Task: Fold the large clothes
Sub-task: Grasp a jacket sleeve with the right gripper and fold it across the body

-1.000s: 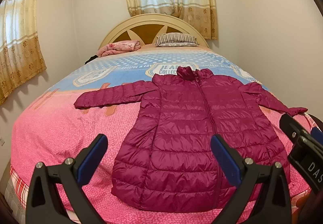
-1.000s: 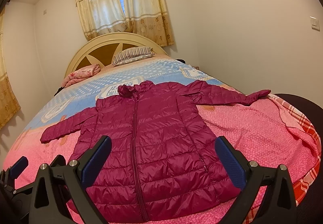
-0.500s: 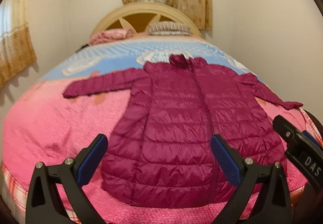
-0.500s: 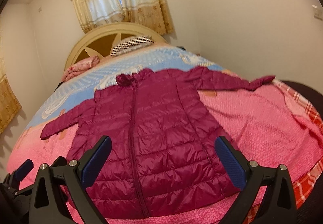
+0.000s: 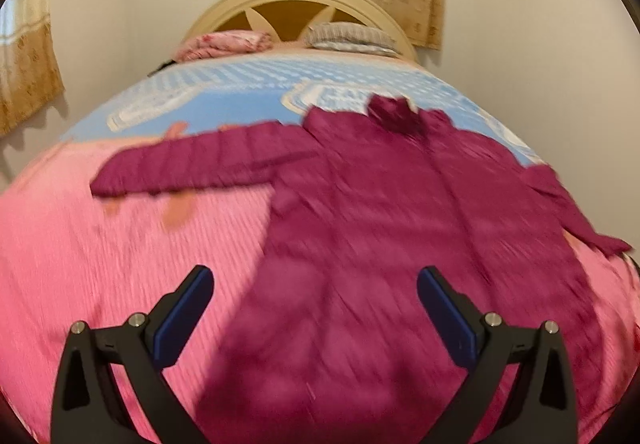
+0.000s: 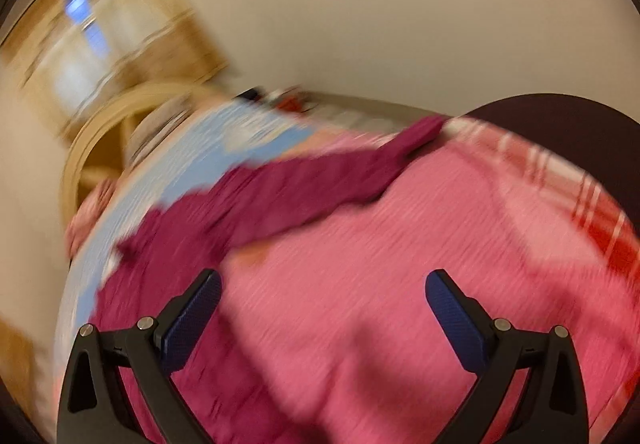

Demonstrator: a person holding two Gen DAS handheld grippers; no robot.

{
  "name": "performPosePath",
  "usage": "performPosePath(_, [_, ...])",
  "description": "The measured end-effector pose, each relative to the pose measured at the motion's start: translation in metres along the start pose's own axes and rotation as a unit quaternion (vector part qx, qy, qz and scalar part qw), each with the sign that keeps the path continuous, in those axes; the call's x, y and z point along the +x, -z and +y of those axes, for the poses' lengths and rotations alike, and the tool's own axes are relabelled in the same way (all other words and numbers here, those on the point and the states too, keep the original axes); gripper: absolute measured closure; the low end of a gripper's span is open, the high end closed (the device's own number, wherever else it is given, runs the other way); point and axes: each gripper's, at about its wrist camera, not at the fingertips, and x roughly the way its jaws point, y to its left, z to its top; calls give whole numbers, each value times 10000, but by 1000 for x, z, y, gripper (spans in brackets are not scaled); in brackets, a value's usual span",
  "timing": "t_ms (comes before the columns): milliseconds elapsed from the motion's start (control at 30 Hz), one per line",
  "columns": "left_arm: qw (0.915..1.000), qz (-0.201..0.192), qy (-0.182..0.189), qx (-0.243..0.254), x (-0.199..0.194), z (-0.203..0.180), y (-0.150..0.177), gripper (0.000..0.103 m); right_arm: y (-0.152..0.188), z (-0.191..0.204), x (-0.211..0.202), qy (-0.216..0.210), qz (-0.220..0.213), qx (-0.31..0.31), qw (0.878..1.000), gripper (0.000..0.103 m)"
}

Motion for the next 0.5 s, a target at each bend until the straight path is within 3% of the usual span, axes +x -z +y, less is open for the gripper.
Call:
performPosePath(167, [9995,-230,-148,-155,36,18,-30,0,-71,-57,60,35,140,977,9951,1])
performPosePath(300, [9987,-274,-428,-74,65,24,-48,0,-86,-71,105,247,329,1333,9902,1])
performPosePath(367, [9980,-293,-558,19,79,26,-52,0,-91,-72,124,387,322,1399,9889,2])
performPosePath(433, [9974,-305,-645,50,92,29,-53,0,-97,-67,138,552,262,1318,9894,11])
performPosePath(500, [9969,-303,-719,75,103,32,-52,0,-106,-59,150,884,174,993,9910,13])
